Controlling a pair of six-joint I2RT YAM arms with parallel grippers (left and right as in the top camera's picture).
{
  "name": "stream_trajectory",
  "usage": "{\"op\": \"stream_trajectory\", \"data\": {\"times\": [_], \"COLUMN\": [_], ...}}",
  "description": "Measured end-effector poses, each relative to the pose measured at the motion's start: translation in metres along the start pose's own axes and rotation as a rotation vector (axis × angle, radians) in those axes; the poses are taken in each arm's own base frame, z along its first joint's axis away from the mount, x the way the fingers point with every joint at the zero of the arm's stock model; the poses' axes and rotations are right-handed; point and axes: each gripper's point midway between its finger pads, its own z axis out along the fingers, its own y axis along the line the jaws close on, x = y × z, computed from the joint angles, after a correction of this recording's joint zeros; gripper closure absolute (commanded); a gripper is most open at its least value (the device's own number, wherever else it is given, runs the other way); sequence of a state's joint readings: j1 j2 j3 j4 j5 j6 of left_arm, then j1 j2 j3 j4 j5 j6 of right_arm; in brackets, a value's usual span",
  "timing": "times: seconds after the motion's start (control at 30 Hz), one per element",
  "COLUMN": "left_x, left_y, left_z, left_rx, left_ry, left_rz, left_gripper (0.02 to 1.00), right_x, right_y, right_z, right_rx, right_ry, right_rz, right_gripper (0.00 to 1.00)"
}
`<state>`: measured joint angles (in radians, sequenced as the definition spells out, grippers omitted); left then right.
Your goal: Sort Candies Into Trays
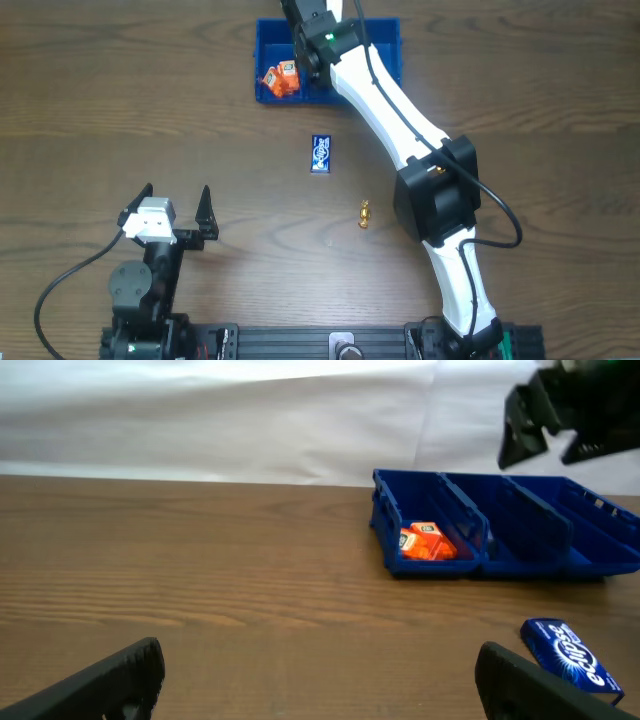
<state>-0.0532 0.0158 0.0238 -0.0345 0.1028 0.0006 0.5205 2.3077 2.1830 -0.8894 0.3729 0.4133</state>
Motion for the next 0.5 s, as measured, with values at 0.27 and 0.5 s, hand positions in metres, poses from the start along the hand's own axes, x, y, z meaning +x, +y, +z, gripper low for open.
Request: {"op": "stream_trajectory", "data": {"times": [0.27, 0.5], "left_x": [0.0, 0.0], "left_y": [0.0, 0.0], "left_z": [0.0, 0.0], "left_rx": [0.0, 0.0], "left_ry": [0.0, 0.0], "left_rz": [0.0, 0.0], "left_gripper": [0.02, 0.02], "right_x": [0.058, 0.095], "right_y": [-0.011, 0.025], "right_z": [-0.08, -0.094], "right_rx": [0.005, -0.105], "right_ry": [0.241, 0.311], "right_rz": [-0.006, 0.008], "right_gripper": [0.167, 0.165]}}
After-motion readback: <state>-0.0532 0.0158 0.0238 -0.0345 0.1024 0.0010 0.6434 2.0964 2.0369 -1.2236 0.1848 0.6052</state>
